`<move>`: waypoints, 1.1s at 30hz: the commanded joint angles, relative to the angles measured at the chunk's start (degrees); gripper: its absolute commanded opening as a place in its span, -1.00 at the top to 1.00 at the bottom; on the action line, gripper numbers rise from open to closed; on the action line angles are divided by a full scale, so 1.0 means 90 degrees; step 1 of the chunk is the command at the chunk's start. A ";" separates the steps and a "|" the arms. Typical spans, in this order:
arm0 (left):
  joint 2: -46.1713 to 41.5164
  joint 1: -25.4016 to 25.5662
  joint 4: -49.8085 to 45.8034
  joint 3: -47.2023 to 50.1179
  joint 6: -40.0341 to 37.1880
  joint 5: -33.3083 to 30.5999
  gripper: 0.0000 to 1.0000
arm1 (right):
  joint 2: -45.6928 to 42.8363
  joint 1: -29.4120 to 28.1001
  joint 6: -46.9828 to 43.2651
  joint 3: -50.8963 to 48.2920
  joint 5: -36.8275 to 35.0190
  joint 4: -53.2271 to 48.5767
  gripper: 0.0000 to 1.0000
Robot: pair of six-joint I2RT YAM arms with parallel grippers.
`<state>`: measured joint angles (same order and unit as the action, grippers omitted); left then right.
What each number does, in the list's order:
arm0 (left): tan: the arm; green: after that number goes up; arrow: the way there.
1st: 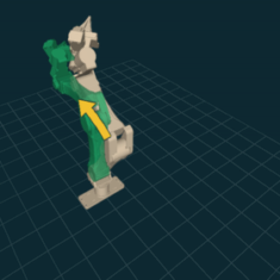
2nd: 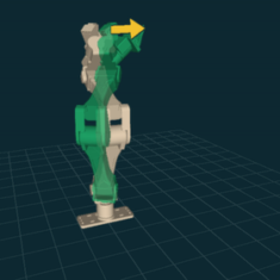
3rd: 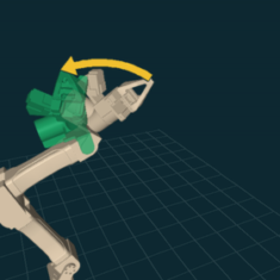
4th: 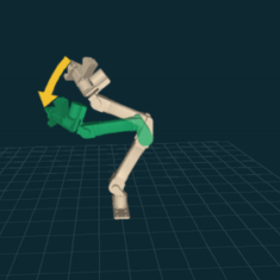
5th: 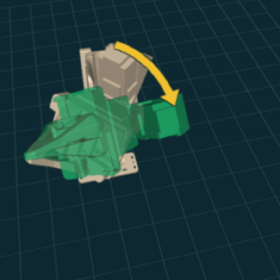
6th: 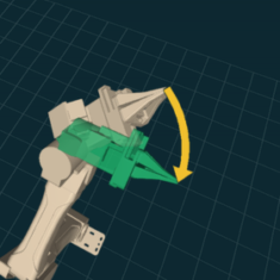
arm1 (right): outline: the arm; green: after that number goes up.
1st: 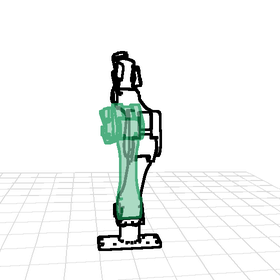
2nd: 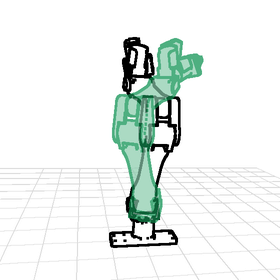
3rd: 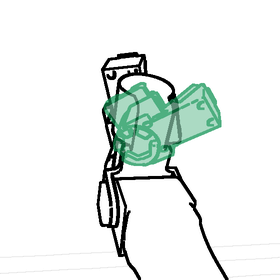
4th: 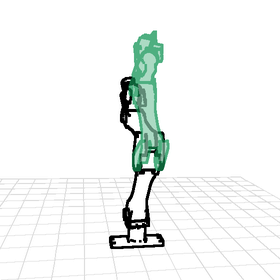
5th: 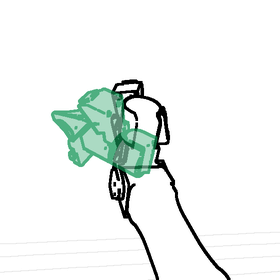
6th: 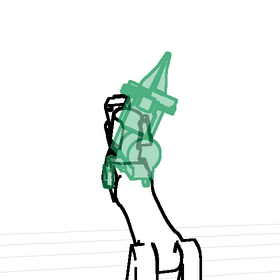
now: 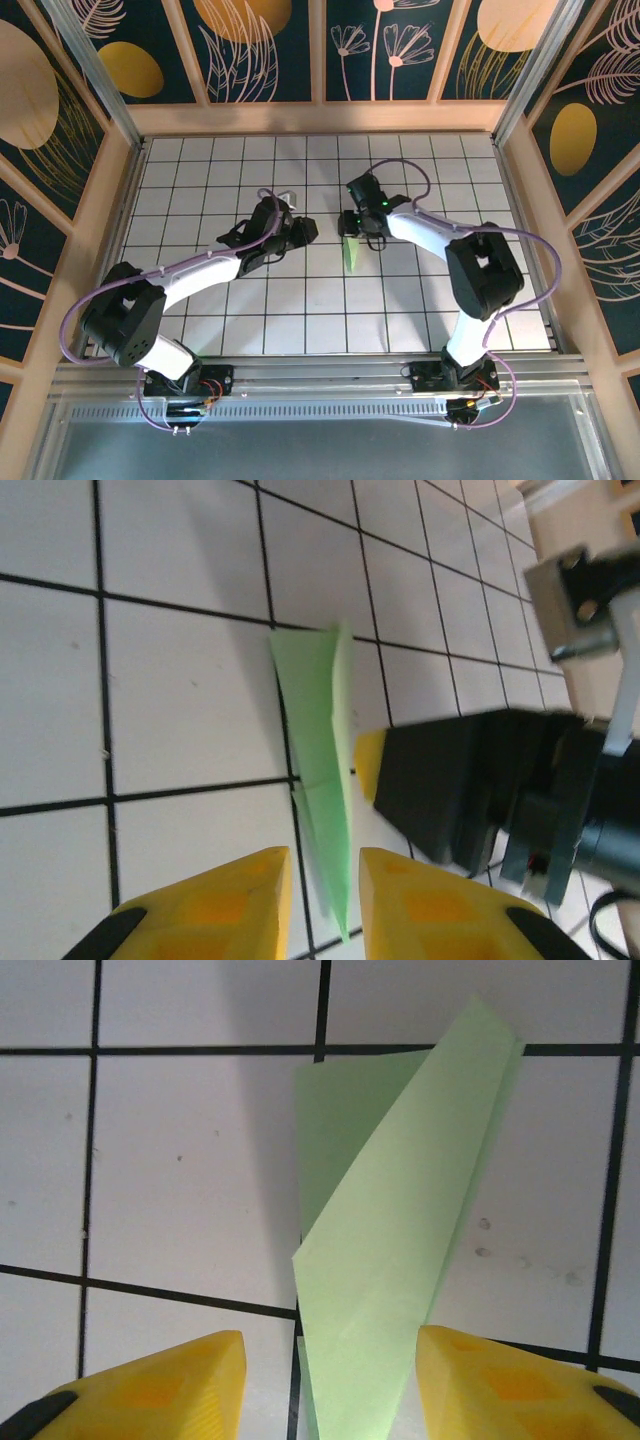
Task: Fold a paper plane with a square sheet of paper (fold left side to right side)
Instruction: Pick up the paper plane at the center of the table.
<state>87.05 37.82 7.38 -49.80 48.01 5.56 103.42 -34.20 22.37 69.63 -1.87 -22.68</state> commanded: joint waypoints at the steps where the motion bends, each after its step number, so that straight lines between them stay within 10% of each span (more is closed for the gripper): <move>1: -0.0107 -0.0077 -0.0033 0.0038 -0.0116 -0.0470 0.50 | 0.0478 -0.0162 -0.0037 0.0417 -0.0972 -0.0528 0.02; 8: -0.0200 -0.0087 -0.0288 0.0054 -0.0205 -0.0686 0.48 | 0.1002 -0.0355 -0.0022 0.0834 -0.1645 -0.0857 0.23; 16: -0.0600 -0.0098 -0.0516 0.0084 -0.0281 -0.1243 0.39 | 0.0407 -0.0443 -0.0069 0.0801 -0.2096 -0.1009 1.00; 27: -0.1319 -0.0102 -0.0546 0.0326 -0.0244 -0.2161 -0.03 | -0.0998 -0.0335 -0.0083 0.0327 -0.1585 -0.0589 1.00; 33: -0.1608 -0.0101 -0.0361 0.0462 -0.0093 -0.2607 -0.35 | -0.2121 0.0229 0.0029 -0.0441 0.0040 0.0486 1.00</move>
<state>74.17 37.23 3.11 -46.74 46.72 -14.24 88.92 -35.03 21.43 69.10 -10.41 -24.64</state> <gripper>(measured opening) 0.663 0.050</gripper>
